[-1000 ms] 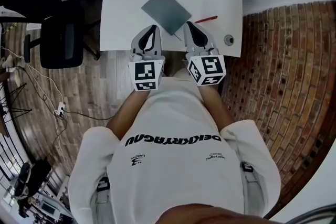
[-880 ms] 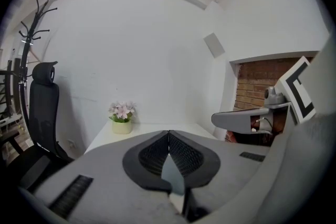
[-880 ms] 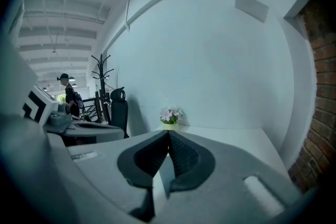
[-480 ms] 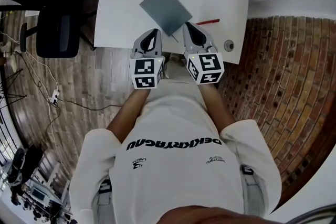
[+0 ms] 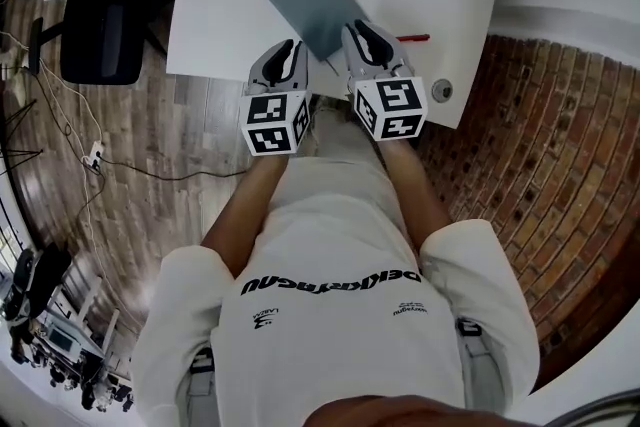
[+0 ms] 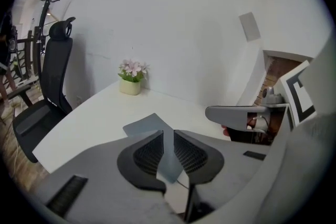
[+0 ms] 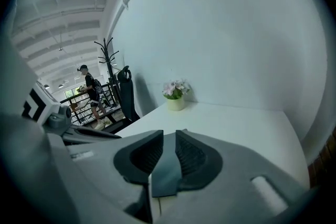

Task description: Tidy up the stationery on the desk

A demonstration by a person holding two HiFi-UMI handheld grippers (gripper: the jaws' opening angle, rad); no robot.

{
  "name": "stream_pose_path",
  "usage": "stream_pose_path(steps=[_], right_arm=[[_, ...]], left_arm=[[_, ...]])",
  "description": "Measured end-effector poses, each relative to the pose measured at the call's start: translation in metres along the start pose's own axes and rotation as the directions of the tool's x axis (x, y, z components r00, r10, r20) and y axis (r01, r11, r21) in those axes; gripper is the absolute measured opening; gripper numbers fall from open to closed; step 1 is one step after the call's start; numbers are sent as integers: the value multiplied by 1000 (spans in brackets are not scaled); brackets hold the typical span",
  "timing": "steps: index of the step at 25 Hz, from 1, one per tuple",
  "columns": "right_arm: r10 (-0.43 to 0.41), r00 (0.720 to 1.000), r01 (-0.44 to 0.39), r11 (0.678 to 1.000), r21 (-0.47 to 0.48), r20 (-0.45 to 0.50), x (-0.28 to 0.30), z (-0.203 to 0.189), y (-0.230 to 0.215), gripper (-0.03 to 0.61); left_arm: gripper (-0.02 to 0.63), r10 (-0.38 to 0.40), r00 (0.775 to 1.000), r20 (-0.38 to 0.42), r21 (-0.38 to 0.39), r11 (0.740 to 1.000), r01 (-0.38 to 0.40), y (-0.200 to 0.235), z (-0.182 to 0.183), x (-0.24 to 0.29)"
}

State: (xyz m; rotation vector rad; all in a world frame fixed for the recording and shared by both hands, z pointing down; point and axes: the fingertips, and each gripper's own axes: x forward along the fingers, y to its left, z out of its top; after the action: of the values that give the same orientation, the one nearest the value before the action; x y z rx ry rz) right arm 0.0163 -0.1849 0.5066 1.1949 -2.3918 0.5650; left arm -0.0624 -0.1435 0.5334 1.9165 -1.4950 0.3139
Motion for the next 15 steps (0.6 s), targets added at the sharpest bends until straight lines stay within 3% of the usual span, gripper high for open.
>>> stream_pose_path(steps=[8,15], right_arm=[[12,995,-13,1000,-1,-103,49,-30,-33,152],[22,979,-22,1000,1,-203,90,-49,-52,172]], left_arm=[[121,35,997,-70,-200,979,-48,27,-24,42],[135,62,989,-136,-325,940,-104,50,-46,67]])
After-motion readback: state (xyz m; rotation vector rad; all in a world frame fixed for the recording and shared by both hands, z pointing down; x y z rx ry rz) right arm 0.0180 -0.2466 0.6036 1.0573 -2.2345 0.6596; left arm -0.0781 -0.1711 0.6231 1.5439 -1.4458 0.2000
